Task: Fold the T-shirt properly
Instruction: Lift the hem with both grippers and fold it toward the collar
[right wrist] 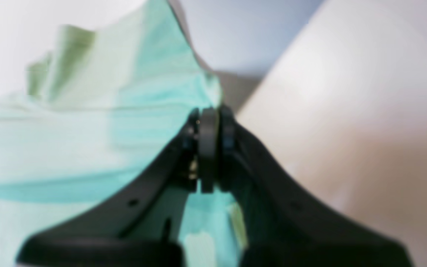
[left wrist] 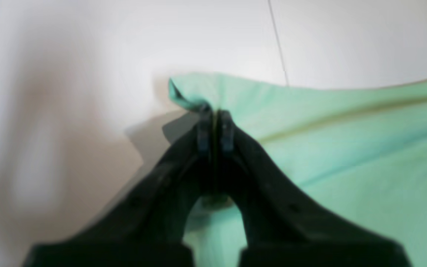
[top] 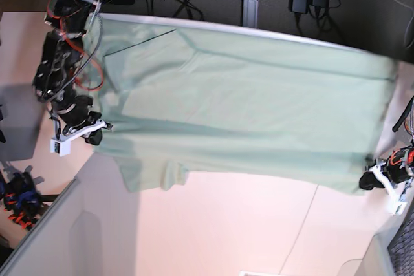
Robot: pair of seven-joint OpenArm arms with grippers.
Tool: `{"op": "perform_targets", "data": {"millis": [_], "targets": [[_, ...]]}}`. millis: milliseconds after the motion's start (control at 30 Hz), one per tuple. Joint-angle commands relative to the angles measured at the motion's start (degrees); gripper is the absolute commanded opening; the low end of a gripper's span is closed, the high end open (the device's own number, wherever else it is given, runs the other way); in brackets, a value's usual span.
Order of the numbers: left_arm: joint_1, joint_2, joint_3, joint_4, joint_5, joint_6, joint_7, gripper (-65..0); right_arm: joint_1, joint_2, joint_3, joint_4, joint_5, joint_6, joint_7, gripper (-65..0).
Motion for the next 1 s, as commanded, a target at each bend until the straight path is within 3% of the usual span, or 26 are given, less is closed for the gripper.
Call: {"op": "perform_targets", "data": {"millis": [0, 133, 367, 967], "targets": [[-0.22, -1.62, -0.17, 2.97, -2.14, -0.91, 0.61, -65.0, 0.22, 1.4, 0.17, 2.32, 0.66, 0.26, 1.22, -65.0], [5.64, -4.28, -0.2, 13.42, -7.41, -0.91, 4.85, -65.0, -4.44, 2.36, 0.17, 5.81, 0.68, 0.26, 1.05, -65.0], [14.12, -8.07, -0.2, 25.9, -7.5, -0.91, 6.88, -65.0, -9.73, 2.99, 0.63, 7.69, 0.66, 0.24, 1.09, -65.0], [21.05, -10.12, -1.22, 32.59, -7.93, -0.91, 8.68, -65.0, -13.16, 2.99, 4.2, 9.86, 2.69, 0.24, -1.07, -65.0]]}}
